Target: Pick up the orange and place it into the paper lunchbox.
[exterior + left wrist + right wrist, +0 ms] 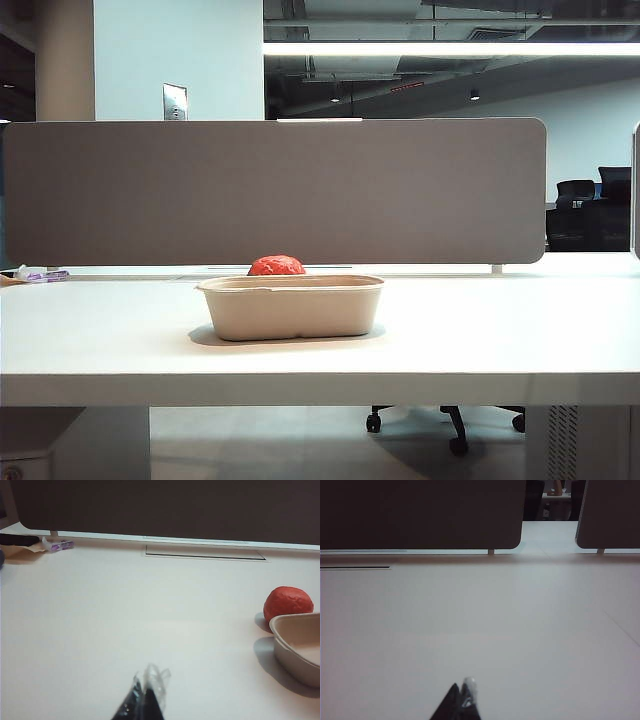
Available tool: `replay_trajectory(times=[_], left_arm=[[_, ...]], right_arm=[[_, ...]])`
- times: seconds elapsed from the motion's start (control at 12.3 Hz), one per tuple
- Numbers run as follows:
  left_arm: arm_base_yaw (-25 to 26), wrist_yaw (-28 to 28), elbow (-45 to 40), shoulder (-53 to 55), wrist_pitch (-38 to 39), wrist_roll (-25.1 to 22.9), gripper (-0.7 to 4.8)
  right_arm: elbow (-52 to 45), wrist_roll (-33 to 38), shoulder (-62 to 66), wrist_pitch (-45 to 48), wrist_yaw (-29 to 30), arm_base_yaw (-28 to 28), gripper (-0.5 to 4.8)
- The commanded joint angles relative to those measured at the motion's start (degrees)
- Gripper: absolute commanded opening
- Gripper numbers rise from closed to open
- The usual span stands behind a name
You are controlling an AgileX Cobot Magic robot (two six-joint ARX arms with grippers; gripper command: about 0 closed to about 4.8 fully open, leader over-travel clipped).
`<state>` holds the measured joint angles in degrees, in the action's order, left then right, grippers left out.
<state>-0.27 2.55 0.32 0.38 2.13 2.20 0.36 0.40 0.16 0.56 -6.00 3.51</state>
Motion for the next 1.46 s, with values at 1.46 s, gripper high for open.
replay_trajectory(times=[1.46], left_arm=[[-0.04, -5.57, 21.40, 12.44, 1.01, 11.98, -0.05]], right_arm=[[26.51, 1.49, 10.91, -8.50, 5.95, 0.04, -0.01]])
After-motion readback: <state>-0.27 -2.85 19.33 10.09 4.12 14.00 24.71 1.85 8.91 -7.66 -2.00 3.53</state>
